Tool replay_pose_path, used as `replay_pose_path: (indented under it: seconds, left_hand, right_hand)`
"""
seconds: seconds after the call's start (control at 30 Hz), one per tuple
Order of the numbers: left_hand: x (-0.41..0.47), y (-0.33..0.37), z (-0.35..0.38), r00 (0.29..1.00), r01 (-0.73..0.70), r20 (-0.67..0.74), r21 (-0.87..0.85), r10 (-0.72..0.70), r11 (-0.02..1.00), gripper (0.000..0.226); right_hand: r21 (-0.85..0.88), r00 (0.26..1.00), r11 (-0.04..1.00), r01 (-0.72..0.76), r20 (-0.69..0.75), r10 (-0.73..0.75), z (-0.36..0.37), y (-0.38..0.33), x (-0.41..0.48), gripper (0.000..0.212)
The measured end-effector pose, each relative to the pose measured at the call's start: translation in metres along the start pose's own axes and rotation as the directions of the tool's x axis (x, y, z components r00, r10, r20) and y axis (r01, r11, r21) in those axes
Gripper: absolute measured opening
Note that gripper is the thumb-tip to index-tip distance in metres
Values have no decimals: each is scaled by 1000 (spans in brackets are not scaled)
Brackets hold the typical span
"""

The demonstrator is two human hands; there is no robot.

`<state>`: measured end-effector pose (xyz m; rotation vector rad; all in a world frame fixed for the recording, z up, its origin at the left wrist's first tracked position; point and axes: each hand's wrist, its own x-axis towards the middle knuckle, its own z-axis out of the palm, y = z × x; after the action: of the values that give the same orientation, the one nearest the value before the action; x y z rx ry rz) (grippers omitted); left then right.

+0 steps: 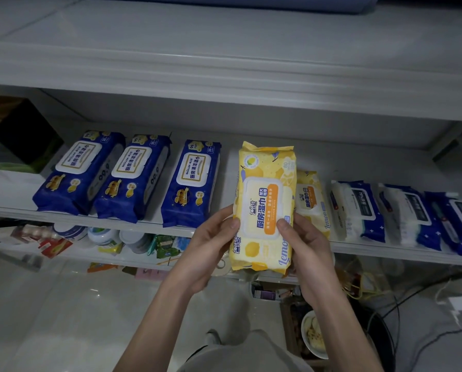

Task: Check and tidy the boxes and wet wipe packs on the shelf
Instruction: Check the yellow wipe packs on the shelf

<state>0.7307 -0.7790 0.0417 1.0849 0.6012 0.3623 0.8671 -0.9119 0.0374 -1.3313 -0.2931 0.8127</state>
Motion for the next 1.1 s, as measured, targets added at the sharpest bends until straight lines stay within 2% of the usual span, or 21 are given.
replay_pose_path:
  seconds: [0.23, 0.37, 0.4, 0.47, 0.63, 0.73, 0.83, 1.1]
  left_hand:
    - [1, 0, -2, 999, 15, 45, -83, -11, 996, 50]
    - [3, 5, 9, 993, -59, -101, 31, 62, 998, 43]
    - [3, 5, 12, 987, -80, -130, 74, 89, 994, 42]
    - [2, 5, 18, 983, -106, -134, 120, 121, 987, 41]
    - [0, 1, 19, 977, -123, -163, 101, 139, 987, 38]
    - [-1, -2, 21, 983, -111, -138, 68, 119, 992, 49]
    - [-2, -1, 22, 991, -89, -92, 35, 92, 995, 55]
    - [-2, 6, 23, 995, -93, -31, 55, 95, 994, 54]
  right_hand:
    - [-4, 999, 1000, 9, 52, -9, 3, -1, -1, 49]
    - [-265, 986, 952, 152, -27, -165, 11, 3, 2, 70]
    - [-290, 983, 941, 177, -2, -186, 13, 5, 2, 72]
    - [-254, 985, 952, 170, 69, -157, 17, 8, 2, 70]
    - [-69, 994, 994, 81, 80, -76, 12, 12, 11, 64]
    - [-7, 995, 999, 48, 90, -47, 9, 16, 10, 63]
    - [7, 994, 998, 57, 95, -58, 9, 16, 7, 58]
    - [-1, 993, 996, 87, 83, -86, 6, 13, 6, 55]
